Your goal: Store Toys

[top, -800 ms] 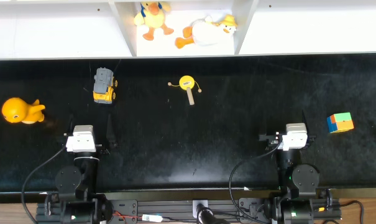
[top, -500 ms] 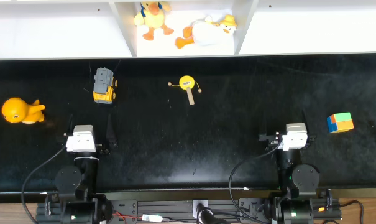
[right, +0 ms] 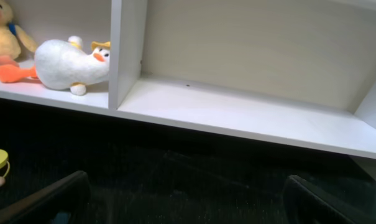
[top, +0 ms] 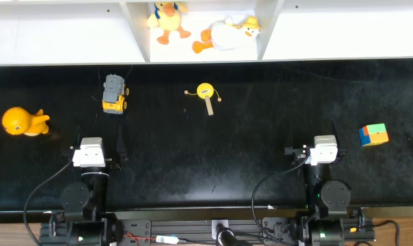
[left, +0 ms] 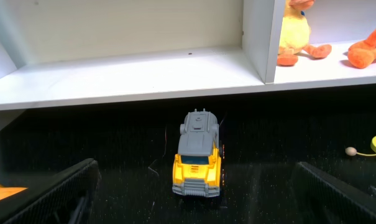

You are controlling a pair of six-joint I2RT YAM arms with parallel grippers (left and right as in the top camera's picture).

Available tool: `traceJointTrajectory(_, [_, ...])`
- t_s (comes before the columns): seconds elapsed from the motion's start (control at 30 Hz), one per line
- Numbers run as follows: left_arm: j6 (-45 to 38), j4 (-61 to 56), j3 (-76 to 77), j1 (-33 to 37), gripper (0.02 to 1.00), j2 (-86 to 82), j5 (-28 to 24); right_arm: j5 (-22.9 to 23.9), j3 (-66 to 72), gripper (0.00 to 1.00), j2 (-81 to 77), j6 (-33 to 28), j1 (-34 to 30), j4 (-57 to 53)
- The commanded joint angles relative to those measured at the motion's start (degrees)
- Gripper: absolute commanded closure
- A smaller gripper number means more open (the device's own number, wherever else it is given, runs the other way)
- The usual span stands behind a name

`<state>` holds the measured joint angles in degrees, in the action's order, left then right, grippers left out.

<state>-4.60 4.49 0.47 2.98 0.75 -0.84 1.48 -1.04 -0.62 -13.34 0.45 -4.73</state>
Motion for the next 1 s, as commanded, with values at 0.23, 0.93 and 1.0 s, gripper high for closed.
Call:
traceJointTrajectory(0.23, [0.59, 0.17, -0.02, -0.22, 0.02, -0.59, -0.55, -0.44, 0.76, 0.007, 0.39, 0.0, -0.09, 0.31])
traceJointTrajectory(0.93, [-2.45, 0.35, -0.02, -0.2, 0.02, -0.59, 2.69, -0.44, 0.76, 0.007, 0.39, 0.02, -0.09, 0.31])
traceJointTrajectory(1.0, [-5.2, 0.13, -0.02, -0.07, 0.02, -0.57, 4.52, -0.44, 0.76, 0.005, 0.37, 0.02, -0.09, 0.31])
